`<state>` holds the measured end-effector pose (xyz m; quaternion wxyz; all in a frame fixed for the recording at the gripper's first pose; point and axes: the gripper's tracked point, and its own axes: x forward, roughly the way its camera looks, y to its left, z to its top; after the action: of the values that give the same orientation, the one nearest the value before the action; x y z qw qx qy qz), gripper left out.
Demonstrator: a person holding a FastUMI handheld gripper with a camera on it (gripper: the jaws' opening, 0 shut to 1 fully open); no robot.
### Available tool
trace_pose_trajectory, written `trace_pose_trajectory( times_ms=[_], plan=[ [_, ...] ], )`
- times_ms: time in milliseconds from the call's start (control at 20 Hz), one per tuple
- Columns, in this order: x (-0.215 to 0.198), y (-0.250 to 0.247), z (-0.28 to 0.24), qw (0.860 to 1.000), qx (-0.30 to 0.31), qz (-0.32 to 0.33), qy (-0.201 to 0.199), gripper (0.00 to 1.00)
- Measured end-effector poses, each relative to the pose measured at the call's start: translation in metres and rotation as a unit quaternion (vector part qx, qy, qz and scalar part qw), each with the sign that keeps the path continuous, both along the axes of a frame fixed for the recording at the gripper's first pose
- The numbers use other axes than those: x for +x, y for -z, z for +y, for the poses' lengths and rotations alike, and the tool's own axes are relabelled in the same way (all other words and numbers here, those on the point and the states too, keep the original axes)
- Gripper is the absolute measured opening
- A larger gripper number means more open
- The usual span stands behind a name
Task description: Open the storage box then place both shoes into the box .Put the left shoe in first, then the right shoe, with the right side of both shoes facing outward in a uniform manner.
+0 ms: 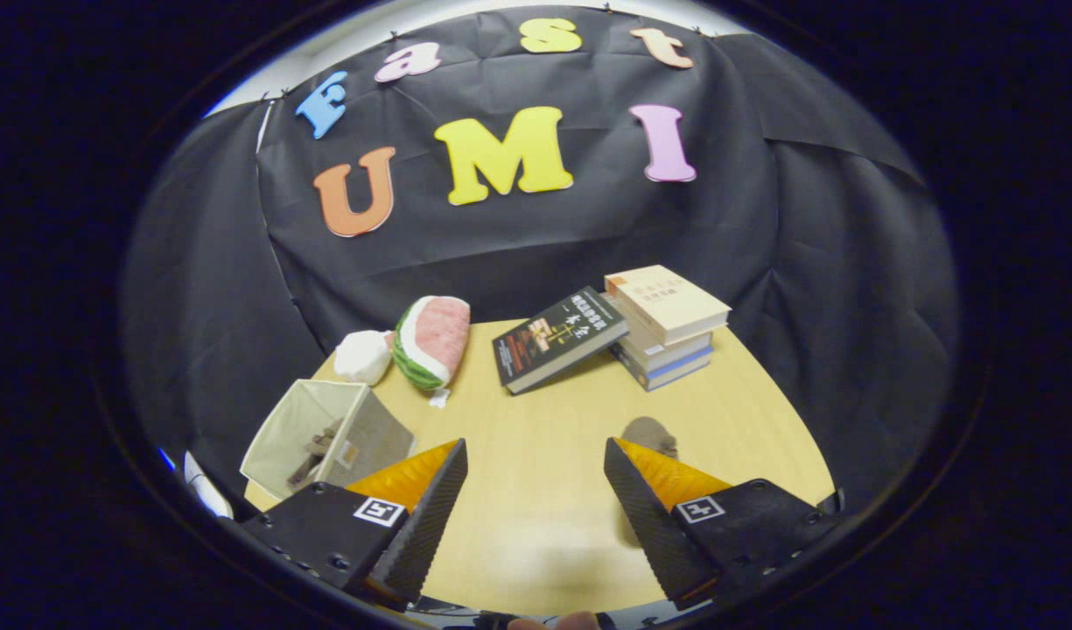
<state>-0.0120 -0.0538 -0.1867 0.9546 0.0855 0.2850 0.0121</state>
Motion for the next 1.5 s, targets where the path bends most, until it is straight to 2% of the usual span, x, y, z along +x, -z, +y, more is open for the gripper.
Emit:
trace_pose_trajectory(
  times_ms=[200, 350, 700, 800, 950, 1150, 1300, 1350, 1400, 1500],
  plan=[
    [0.003, 0.04, -0.068, 0.999, -0.001, 0.033, 0.029, 0.96],
    [0.013, 0.079, -0.099, 0.997, 0.005, 0.069, 0.036, 0.96],
    [0.025, 0.157, -0.12, 0.986, 0.019, 0.161, 0.022, 0.96],
    [0.033, 0.173, -0.12, 0.983, 0.03, 0.18, 0.023, 0.93],
    [0.035, 0.191, -0.12, 0.977, 0.05, 0.207, 0.025, 0.8],
    [0.044, 0.199, -0.117, 0.973, 0.061, 0.223, 0.029, 0.43],
    [0.043, 0.205, -0.125, 0.968, 0.062, 0.238, 0.049, 0.15],
    [0.043, 0.205, -0.126, 0.968, 0.067, 0.235, 0.058, 0.15],
    [0.044, 0.206, -0.121, 0.966, 0.074, 0.242, 0.056, 0.01],
    [0.04, 0.204, -0.122, 0.963, 0.097, 0.242, 0.068, 0.01]
  ],
)
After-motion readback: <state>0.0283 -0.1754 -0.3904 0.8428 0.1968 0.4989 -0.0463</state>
